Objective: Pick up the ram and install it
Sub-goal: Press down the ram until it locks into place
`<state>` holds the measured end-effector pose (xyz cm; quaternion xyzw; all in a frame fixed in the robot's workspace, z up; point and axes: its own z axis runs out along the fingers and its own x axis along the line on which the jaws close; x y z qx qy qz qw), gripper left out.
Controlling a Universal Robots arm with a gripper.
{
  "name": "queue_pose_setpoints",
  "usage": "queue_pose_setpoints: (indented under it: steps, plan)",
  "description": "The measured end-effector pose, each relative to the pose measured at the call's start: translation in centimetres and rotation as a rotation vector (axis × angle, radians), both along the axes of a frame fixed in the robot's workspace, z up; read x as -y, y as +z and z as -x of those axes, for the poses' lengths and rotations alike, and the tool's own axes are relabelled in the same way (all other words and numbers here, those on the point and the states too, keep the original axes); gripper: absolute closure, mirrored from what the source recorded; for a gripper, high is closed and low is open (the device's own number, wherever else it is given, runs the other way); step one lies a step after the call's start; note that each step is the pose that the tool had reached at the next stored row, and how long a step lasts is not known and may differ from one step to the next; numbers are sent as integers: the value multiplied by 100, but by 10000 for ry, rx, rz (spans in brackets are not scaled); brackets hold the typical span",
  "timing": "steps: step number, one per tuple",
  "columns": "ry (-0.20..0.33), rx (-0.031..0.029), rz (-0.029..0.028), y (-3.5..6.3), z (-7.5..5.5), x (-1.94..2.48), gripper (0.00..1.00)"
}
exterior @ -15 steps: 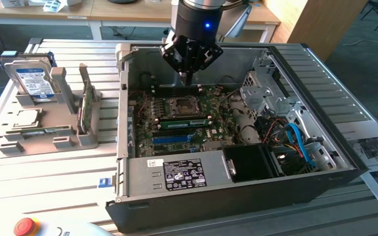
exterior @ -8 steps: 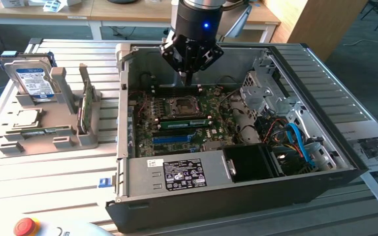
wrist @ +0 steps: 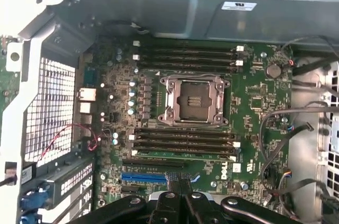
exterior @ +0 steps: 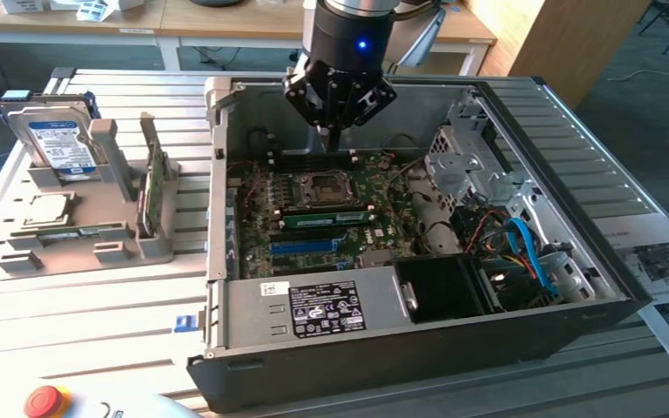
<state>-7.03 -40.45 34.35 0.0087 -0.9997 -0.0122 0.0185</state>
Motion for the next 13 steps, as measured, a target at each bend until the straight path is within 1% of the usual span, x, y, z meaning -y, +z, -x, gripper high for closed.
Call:
queue_pose_setpoints:
  steps: [2,13]
  plan:
    - [-149,1,2,0,0,0,90]
    - [-159,5,3,0,0,0,90]
